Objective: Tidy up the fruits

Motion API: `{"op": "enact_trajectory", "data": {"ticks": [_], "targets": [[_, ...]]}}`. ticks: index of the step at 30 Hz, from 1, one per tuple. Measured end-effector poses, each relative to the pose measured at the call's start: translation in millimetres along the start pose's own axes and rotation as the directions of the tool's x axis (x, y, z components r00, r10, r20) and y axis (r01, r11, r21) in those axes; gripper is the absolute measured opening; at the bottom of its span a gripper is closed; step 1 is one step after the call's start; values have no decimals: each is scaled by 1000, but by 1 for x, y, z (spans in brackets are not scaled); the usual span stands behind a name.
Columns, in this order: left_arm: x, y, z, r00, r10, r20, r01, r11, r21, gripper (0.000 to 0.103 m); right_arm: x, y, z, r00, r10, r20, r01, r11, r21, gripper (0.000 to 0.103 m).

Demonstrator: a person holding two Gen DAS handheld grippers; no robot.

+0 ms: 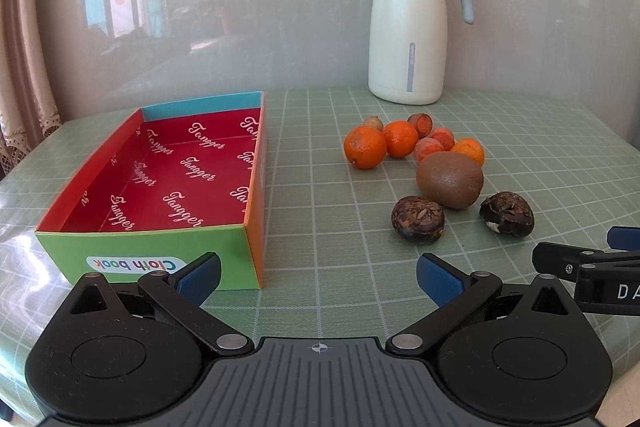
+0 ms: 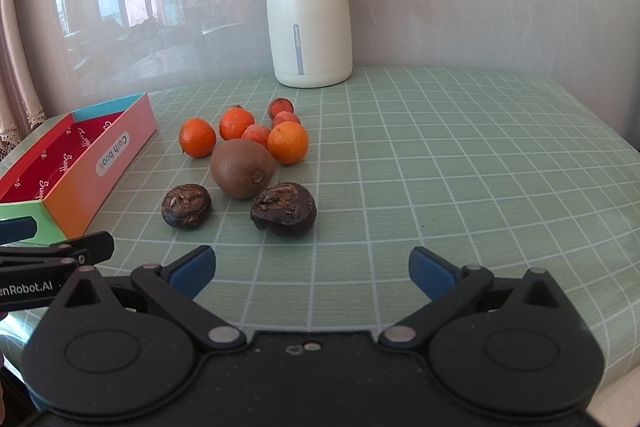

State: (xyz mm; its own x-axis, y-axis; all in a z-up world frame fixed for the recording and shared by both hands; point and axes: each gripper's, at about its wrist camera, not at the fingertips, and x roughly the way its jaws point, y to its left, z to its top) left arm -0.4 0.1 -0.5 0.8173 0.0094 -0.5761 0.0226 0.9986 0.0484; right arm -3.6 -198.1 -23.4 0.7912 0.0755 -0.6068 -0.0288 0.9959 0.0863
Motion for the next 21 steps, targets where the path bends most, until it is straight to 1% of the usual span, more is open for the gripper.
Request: {"op": "enact_trajectory", "data": {"ticks": [13, 21], "targets": [[0, -3, 0, 1000, -5, 6, 5, 1000, 15, 103, -3, -6, 2, 1000, -10, 8, 9, 1000, 28, 103], [-2, -10, 0, 999, -40, 16, 39, 997, 60, 103, -6, -13, 4, 1000, -22, 22, 21, 998, 51, 103]]}}
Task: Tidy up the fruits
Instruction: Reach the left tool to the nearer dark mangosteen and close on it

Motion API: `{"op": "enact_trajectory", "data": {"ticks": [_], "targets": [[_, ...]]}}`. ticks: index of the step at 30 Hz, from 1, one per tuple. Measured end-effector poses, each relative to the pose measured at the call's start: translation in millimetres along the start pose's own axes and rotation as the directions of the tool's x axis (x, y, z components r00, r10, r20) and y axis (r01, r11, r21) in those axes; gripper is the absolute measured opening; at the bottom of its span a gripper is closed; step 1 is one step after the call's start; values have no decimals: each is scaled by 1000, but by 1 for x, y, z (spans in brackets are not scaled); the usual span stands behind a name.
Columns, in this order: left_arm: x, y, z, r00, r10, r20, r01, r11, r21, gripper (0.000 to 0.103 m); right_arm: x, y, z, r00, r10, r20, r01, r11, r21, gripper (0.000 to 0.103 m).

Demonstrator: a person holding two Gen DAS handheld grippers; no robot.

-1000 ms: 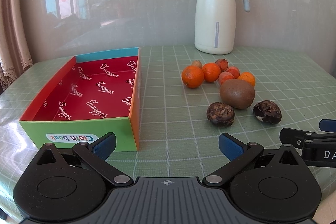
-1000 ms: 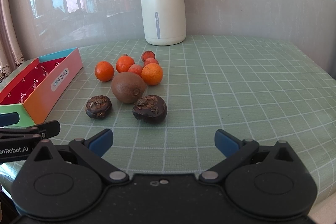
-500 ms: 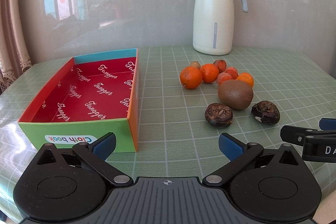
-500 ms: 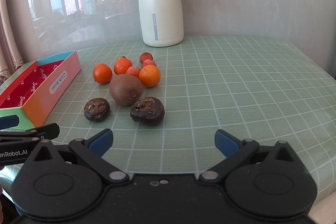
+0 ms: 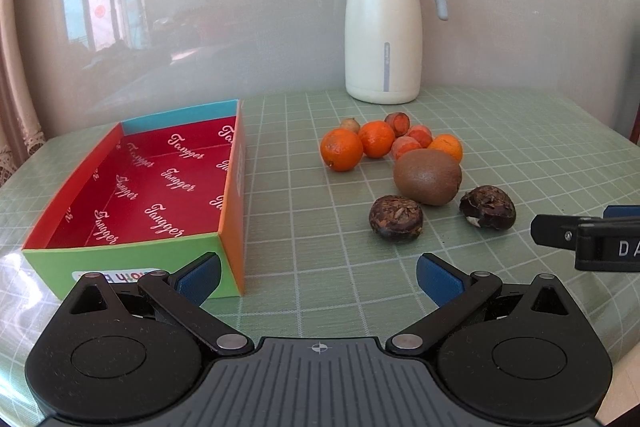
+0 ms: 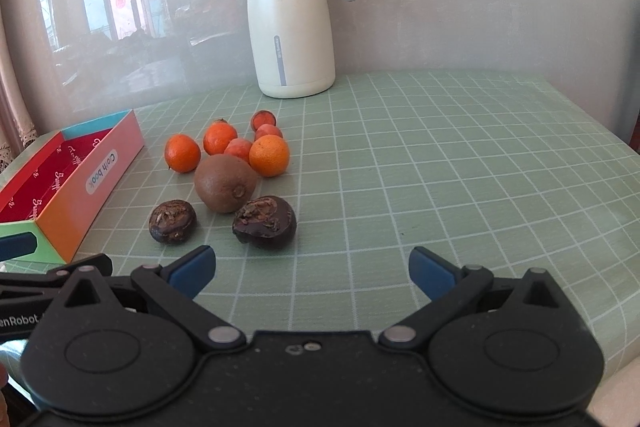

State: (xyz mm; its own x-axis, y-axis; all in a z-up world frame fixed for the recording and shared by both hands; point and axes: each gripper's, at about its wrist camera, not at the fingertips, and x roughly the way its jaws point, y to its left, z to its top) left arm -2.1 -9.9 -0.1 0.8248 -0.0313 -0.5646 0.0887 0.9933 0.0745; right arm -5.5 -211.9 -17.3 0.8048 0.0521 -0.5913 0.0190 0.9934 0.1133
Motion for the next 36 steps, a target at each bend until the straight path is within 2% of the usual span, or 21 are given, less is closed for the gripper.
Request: {"op": "enact_trajectory", "data": {"ticks": [8, 11, 15, 17, 25, 29, 34, 35, 36], "targets": [[5, -10, 4, 1000, -27, -8, 27, 998, 55, 103, -10, -18, 3, 998, -41, 36, 39, 998, 57, 103], [9, -13, 8, 999, -32, -13, 33, 996, 79, 103, -17, -29, 6, 991, -115, 67, 109, 990, 92, 103], [18, -16, 12, 998, -43, -36, 46, 995, 87, 103, -25, -46, 9, 965, -243, 95, 230, 964, 136, 103], [23, -21, 14, 998, -54, -43, 58, 993, 105, 103, -28, -54, 10, 955, -276, 105, 259, 953, 156, 103], [45, -46, 26, 995, -89, -38, 94, 977, 193, 103, -34, -68, 11, 962, -250, 106, 225, 953, 203, 103], [60, -46, 33, 995, -90, -49, 98, 978, 183, 103, -38, -70, 11, 964, -241, 111, 215, 955, 204, 103], [77, -38, 34, 991, -101, -85, 111, 986, 123, 102, -46, -78, 9, 964, -236, 124, 206, 954, 219, 103], [78, -38, 33, 991, -103, -86, 113, 987, 114, 99, -47, -80, 9, 964, -235, 125, 204, 953, 225, 103], [79, -38, 32, 990, -110, -92, 120, 987, 111, 87, -46, -81, 10, 964, -235, 124, 202, 952, 232, 103]]}}
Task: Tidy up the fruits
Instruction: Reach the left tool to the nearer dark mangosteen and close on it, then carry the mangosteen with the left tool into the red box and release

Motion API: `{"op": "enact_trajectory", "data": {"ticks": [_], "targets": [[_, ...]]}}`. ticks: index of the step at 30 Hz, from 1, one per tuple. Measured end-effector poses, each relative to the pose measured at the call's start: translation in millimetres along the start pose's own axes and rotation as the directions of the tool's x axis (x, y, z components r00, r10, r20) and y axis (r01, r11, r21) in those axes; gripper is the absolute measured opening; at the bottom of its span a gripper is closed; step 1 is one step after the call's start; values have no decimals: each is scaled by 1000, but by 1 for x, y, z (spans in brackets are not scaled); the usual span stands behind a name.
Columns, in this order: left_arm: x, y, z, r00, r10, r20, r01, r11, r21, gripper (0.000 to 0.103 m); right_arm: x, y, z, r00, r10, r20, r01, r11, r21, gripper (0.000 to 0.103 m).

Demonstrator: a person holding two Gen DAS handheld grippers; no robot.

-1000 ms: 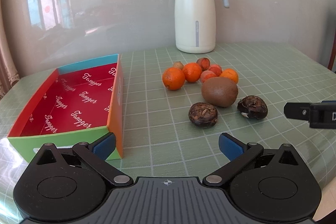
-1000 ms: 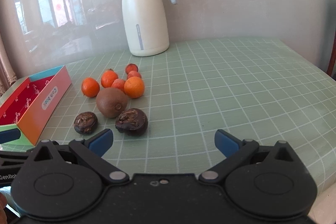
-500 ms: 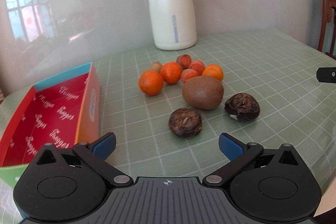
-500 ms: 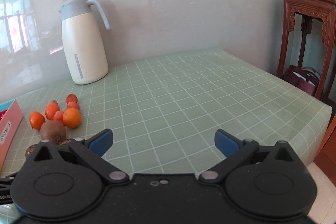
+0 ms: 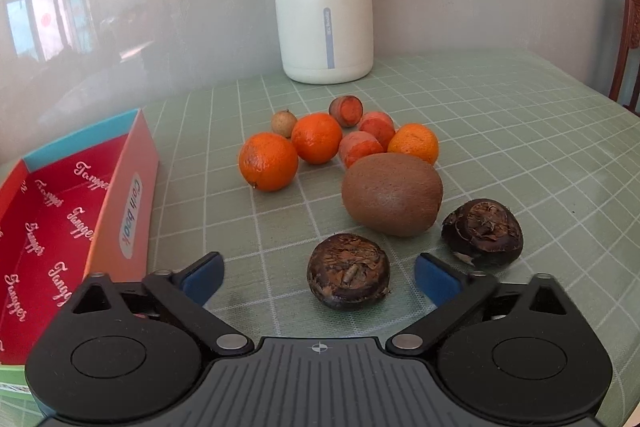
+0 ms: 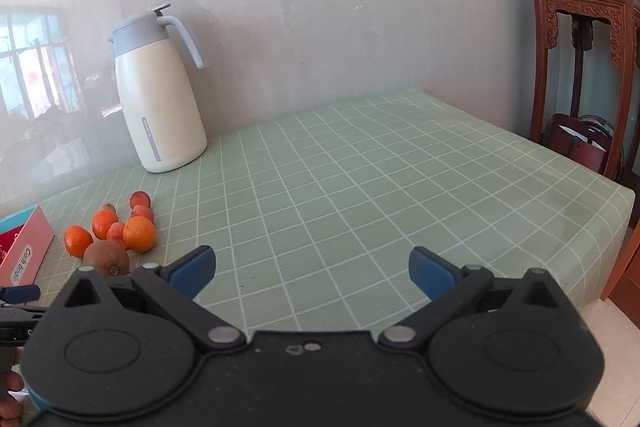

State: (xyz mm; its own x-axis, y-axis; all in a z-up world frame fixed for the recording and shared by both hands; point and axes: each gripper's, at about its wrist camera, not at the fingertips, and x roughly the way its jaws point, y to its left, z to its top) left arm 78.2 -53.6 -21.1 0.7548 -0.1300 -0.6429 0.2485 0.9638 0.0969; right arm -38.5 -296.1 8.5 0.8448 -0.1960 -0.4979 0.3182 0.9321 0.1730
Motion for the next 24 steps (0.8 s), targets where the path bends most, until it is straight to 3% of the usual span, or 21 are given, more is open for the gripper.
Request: {"op": "enact_trajectory", "data": {"ticks": [5, 7, 8, 13, 24], "targets": [[-3, -4, -3, 1000, -12, 22, 12, 1000, 3, 69, 0, -7, 2, 1000, 10, -5, -10, 999, 44, 103], [-6, -5, -3, 999, -20, 30, 20, 1000, 3, 48, 0, -8, 2, 1000, 15, -6, -14, 999, 50, 103], [-7, -6, -4, 999, -28, 31, 28, 1000, 3, 44, 0, -7, 2, 1000, 15, -3, -15, 999, 48, 103], [-9, -5, -5, 999, -24, 37, 24, 1000, -9, 43, -2, -7, 1, 1000, 15, 0, -15, 999, 40, 103], [-36, 5, -2, 990, 6, 139, -4, 1000, -19, 43, 0, -5, 1, 1000, 16, -3, -16, 999, 46, 103]]}}
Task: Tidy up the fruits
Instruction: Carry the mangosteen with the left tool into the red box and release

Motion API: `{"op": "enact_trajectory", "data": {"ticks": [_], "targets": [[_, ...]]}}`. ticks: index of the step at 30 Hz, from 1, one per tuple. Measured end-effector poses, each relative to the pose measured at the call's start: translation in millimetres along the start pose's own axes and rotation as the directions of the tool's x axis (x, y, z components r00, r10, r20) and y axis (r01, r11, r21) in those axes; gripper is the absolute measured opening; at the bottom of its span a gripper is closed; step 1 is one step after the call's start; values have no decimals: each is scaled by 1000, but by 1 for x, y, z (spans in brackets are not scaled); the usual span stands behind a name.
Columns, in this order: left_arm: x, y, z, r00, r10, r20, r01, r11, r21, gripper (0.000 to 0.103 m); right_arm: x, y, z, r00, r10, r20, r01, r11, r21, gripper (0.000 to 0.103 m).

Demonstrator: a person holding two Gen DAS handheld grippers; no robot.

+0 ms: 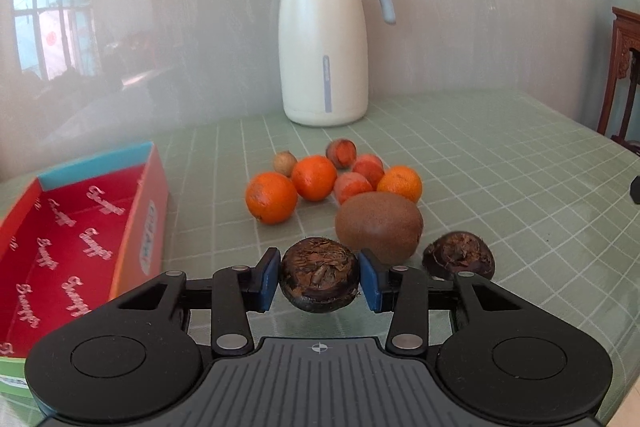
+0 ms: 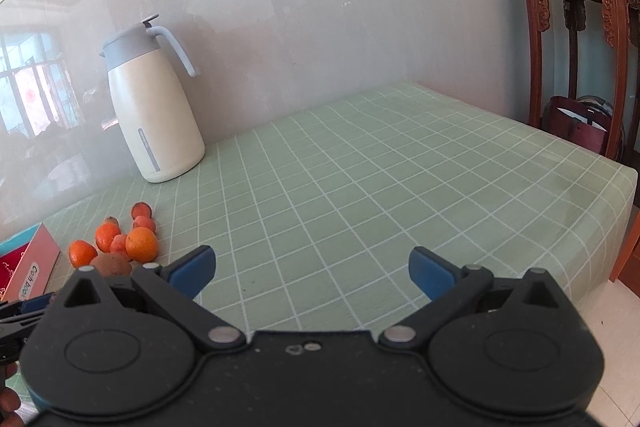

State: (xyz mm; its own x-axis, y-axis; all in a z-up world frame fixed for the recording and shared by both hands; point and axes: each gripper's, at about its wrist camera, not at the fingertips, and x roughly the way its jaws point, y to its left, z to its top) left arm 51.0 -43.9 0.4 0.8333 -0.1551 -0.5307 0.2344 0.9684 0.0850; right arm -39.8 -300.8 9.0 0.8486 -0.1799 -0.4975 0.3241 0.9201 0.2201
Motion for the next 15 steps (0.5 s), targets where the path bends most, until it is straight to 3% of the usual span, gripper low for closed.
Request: {"op": "enact_trajectory", "data": {"ticks": [4, 9, 15], "targets": [[-18, 17, 7, 997, 49, 61, -47, 999, -26, 43, 1, 6, -1, 1000, 4, -1, -4, 1000, -9, 103], [-37, 56, 9, 980, 165, 107, -154, 983, -100, 43, 4, 18, -2, 1000, 21, -8, -21, 1000, -12, 103], [-41, 120, 0, 954, 297, 38, -281, 934, -220, 43, 11, 42, -4, 999, 48, -24, -49, 998, -44, 103]]}}
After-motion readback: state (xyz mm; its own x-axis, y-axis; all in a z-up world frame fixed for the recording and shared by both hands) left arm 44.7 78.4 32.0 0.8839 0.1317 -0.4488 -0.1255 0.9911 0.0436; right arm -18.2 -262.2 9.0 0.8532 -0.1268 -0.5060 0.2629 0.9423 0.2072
